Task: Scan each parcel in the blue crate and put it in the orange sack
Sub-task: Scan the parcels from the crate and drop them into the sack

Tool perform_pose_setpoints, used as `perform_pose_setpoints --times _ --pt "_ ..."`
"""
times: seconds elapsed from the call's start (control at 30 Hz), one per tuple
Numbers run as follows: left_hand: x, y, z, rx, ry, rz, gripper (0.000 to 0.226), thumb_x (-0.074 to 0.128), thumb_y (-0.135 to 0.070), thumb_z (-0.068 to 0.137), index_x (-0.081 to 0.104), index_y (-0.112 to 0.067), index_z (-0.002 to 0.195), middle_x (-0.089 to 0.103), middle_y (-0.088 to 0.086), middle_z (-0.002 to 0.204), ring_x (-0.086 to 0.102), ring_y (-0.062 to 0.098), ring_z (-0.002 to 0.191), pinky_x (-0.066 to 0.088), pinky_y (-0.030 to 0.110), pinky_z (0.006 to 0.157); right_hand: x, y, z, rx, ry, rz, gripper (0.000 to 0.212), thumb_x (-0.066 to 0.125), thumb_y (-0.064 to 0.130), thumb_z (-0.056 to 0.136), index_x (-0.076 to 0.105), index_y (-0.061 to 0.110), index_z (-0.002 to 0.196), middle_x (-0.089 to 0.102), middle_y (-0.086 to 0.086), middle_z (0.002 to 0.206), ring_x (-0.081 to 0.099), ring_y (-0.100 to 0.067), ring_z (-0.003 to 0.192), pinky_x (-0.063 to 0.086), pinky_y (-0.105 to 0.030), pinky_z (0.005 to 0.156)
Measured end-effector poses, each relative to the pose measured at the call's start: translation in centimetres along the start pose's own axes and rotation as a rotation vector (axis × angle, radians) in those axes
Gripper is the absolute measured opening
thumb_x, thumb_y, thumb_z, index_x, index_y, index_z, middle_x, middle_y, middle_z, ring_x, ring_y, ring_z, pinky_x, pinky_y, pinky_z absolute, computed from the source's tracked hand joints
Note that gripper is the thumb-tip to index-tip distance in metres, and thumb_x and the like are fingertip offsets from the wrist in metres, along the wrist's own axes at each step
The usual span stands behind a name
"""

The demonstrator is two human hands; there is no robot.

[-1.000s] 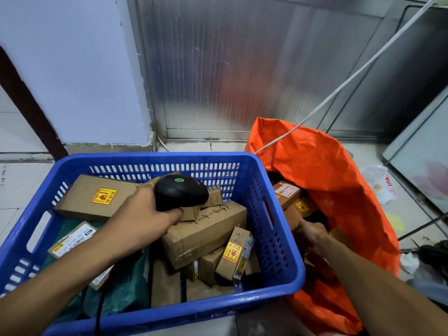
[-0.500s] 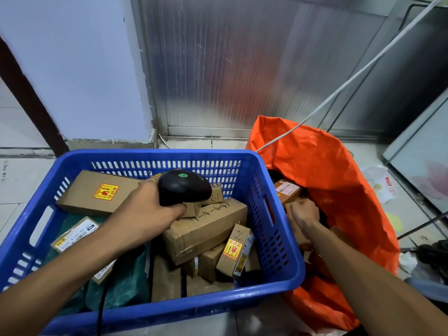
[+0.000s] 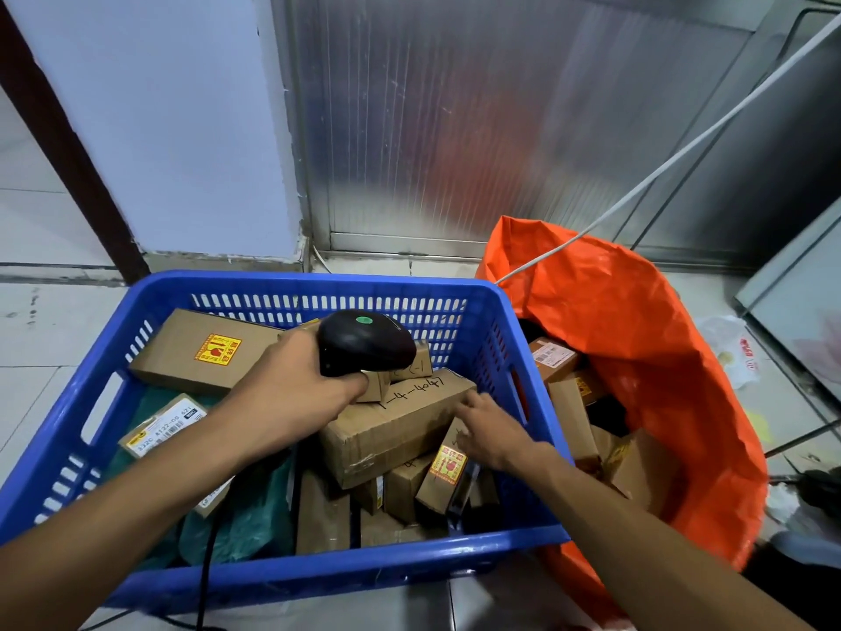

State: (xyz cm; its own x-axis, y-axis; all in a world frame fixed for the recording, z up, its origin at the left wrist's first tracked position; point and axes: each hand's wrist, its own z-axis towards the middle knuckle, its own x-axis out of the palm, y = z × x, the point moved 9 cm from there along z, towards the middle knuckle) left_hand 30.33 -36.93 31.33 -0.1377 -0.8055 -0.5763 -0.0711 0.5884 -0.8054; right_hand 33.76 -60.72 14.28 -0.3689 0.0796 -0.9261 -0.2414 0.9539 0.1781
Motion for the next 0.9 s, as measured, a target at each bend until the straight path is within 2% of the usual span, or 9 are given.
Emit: perform_pose_setpoints --times 0.07,0.2,0.37,0.47,0.6,0.73,0.9 --pt "0.0 0.0 0.0 0.009 0.002 -0.015 0.012 0.073 -0.021 0.078 0.065 -0.027 0.084 0.064 -0.005 0.067 0.063 0.018 0.068 0.051 0.033 0.066 2.6 -0.5 0.1 0.051 0.126 0.000 0.051 0.056 0.023 0.097 0.044 0.019 0.147 0.036 -0.007 0.147 0.035 -0.027 0.135 0.039 -0.043 0.112" --pt "0.1 -0.2 0.0 0.025 -0.003 -0.015 0.016 0.073 -0.017 0.080 0.062 -0.028 0.077 0.060 -0.009 0.062 0.059 0.014 0.065 0.043 0.027 0.063 4.7 -2.6 0.0 0.183 0.196 0.130 0.069 0.058 0.025 0.097 0.024 0.022 0.157 0.022 -0.012 0.159 0.027 -0.033 0.144 0.031 -0.045 0.118" --pt "0.5 -0.7 0.1 0.027 0.015 -0.048 0.023 0.072 -0.012 0.079 0.061 -0.030 0.071 0.058 -0.011 0.061 0.057 0.012 0.063 0.043 0.027 0.063 5.3 -4.4 0.1 0.274 0.194 0.264 0.074 0.065 0.034 0.093 0.024 0.024 0.155 0.040 -0.012 0.147 0.041 -0.030 0.137 0.037 -0.048 0.114" --pt "0.7 -1.0 -0.1 0.025 0.029 -0.055 0.025 0.071 -0.012 0.080 0.059 -0.029 0.068 0.056 -0.011 0.060 0.056 0.011 0.064 0.041 0.026 0.061 5.8 -4.4 -0.1 0.267 0.208 0.234 0.083 0.069 0.030 0.090 0.018 0.030 0.156 0.037 -0.010 0.145 0.038 -0.029 0.137 0.037 -0.048 0.114" --pt "0.9 -1.3 -0.3 0.031 0.037 -0.040 0.027 0.071 -0.011 0.080 0.056 -0.029 0.066 0.055 -0.016 0.047 0.051 0.004 0.058 0.037 0.023 0.055 6.4 -4.1 -0.6 0.216 0.252 0.108 0.092 0.070 0.026 0.090 0.010 0.034 0.158 0.033 -0.009 0.146 0.034 -0.029 0.138 0.036 -0.047 0.115" --pt "1.0 -1.6 -0.4 0.042 0.056 -0.042 0.027 0.070 -0.010 0.083 0.058 -0.031 0.070 0.057 -0.023 0.047 0.053 0.003 0.058 0.038 0.021 0.055 7.4 -3.7 -1.3 0.162 0.370 0.029 0.081 0.065 0.017 0.093 0.018 0.035 0.156 0.036 -0.012 0.146 0.039 -0.032 0.137 0.036 -0.046 0.115" --pt "0.9 -1.5 -0.5 0.041 0.047 -0.041 0.026 0.070 -0.012 0.082 0.058 -0.030 0.069 0.059 -0.022 0.049 0.055 0.005 0.060 0.039 0.023 0.056 6.9 -2.7 -1.4 0.100 0.349 0.020 0.070 0.069 0.017 0.089 0.034 0.024 0.149 0.037 -0.008 0.144 0.040 -0.028 0.136 0.037 -0.042 0.114"
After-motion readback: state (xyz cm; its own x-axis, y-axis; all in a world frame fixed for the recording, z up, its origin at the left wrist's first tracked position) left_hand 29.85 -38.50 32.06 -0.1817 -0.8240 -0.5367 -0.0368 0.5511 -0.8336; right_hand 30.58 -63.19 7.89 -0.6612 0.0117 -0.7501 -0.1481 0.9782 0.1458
